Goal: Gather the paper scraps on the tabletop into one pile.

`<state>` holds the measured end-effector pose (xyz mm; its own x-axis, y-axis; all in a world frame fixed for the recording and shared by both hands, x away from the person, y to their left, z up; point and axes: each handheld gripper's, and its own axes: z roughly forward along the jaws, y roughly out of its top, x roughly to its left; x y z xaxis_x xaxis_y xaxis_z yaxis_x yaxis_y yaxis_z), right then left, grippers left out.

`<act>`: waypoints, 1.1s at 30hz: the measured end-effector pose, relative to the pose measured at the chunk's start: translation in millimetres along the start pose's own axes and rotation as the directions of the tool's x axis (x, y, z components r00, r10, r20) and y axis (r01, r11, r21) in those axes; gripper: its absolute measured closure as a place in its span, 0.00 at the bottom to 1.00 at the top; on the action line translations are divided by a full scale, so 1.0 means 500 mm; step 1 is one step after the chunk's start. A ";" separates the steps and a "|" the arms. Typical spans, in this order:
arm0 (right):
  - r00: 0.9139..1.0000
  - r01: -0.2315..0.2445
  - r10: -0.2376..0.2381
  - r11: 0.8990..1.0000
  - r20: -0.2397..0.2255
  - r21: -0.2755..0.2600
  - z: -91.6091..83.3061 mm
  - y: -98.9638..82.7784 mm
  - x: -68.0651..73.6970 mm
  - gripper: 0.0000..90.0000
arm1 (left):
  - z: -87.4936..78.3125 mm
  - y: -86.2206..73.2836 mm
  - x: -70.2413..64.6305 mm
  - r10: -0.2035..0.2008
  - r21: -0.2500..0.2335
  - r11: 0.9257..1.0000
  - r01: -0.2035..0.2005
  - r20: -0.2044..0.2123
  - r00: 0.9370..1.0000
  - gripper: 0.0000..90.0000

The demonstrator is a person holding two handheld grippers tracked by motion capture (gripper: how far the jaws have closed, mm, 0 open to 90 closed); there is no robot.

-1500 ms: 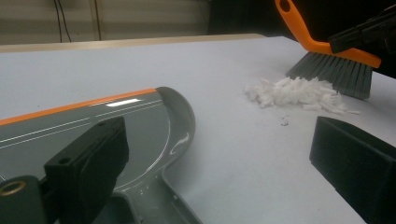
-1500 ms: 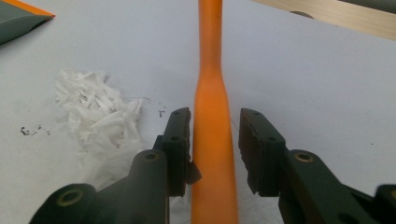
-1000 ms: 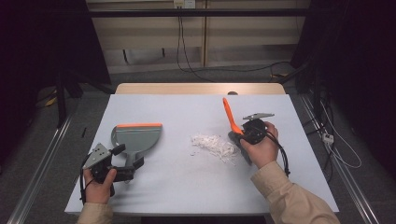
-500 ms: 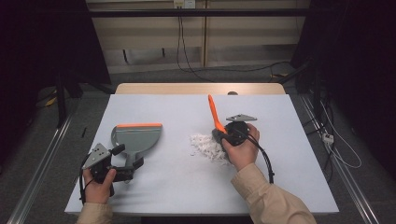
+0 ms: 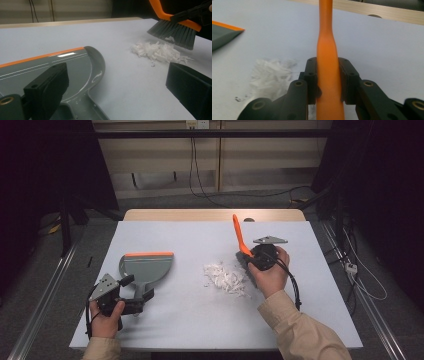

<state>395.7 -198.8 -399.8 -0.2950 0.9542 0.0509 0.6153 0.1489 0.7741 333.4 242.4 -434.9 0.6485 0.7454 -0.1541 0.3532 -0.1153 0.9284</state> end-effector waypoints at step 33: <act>0.994 0.023 -0.032 0.996 -0.108 -0.084 0.035 0.016 0.055 0.80 | 0.001 -0.001 0.005 0.000 0.004 1.000 0.001 -0.003 1.000 0.05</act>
<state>405.2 -166.9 -403.1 -0.3918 0.9153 0.0936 0.5447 0.1488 0.8253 334.9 244.0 -436.0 0.6462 0.7476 -0.1535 0.3559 -0.1173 0.9271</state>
